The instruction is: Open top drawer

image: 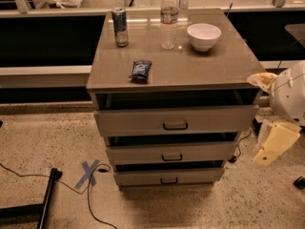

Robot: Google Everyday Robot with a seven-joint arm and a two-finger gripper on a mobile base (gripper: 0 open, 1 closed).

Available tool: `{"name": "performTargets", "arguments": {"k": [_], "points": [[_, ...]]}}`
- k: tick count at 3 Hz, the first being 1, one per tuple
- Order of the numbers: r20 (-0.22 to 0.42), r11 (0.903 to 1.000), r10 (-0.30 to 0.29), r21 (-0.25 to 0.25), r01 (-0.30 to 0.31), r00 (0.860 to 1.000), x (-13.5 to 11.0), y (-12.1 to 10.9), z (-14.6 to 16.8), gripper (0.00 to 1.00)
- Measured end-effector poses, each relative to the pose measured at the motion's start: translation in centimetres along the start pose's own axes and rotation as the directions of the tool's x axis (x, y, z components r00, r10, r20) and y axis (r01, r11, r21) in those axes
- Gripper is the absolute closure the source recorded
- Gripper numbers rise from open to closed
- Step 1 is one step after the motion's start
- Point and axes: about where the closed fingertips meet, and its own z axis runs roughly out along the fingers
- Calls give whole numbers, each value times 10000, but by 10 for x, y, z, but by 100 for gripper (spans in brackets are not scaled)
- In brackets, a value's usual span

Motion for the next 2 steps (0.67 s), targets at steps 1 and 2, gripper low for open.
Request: {"name": "performTargets", "arguments": {"k": [1,2], "points": [[1,10000,0,0,0,10000,0,0,0,0],[312,9998,-136,-109,139,9994,9,-8,36,0]]}}
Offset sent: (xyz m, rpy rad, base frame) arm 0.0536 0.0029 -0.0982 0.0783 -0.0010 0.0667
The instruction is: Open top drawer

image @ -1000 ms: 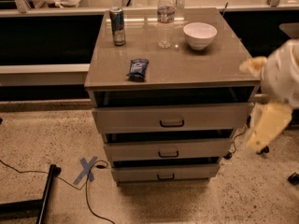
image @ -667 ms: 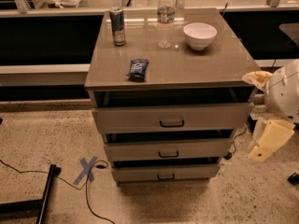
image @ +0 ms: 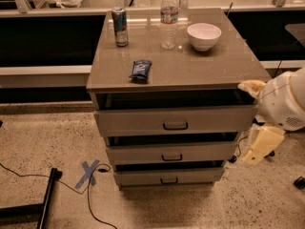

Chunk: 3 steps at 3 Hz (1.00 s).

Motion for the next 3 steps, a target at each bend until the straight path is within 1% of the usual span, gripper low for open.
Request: {"name": "performTargets", "arguments": {"k": [1,2,3], "points": [[264,9999,-150,28,149,9995,32,-7,59,0],[704,9992,-381,112,374,9968,58,-21,122,0],[703,9992,-383,113,376,9968,58,-21,122,0]]}}
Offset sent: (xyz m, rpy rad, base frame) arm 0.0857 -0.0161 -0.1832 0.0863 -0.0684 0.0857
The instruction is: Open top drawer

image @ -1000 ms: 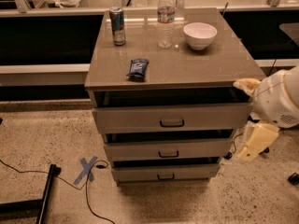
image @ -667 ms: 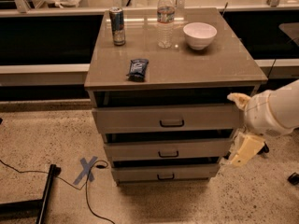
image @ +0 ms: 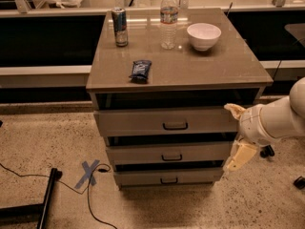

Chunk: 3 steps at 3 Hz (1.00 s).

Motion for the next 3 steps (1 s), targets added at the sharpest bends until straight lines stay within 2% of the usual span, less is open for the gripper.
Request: {"name": "performTargets", "arguments": {"k": [1,2,3], "points": [[-332,9977,-577,346,589,9978,5,-13,16,0],[-439,9919,-1026,703,1055,9938,20,-38,40,0],[-397,9899,-1151,783,1179,9926,37,-56,61,0]]}}
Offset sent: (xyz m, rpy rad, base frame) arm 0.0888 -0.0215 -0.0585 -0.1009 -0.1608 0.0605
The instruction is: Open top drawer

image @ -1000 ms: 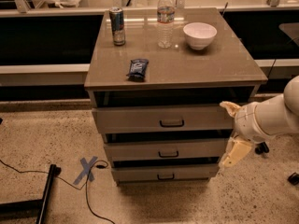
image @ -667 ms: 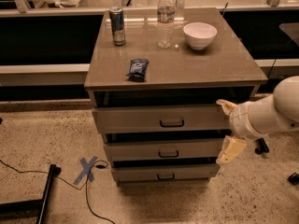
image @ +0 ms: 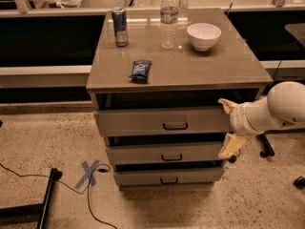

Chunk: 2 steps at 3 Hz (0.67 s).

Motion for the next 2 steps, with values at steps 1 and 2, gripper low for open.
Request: {"name": "performTargets", "arguments": {"k": [1,2], "points": [[187,9999,54,107,-56,9998,13,-13,17,4],[287,9999,25,143,-29,9996,18,-27,31,15]]}}
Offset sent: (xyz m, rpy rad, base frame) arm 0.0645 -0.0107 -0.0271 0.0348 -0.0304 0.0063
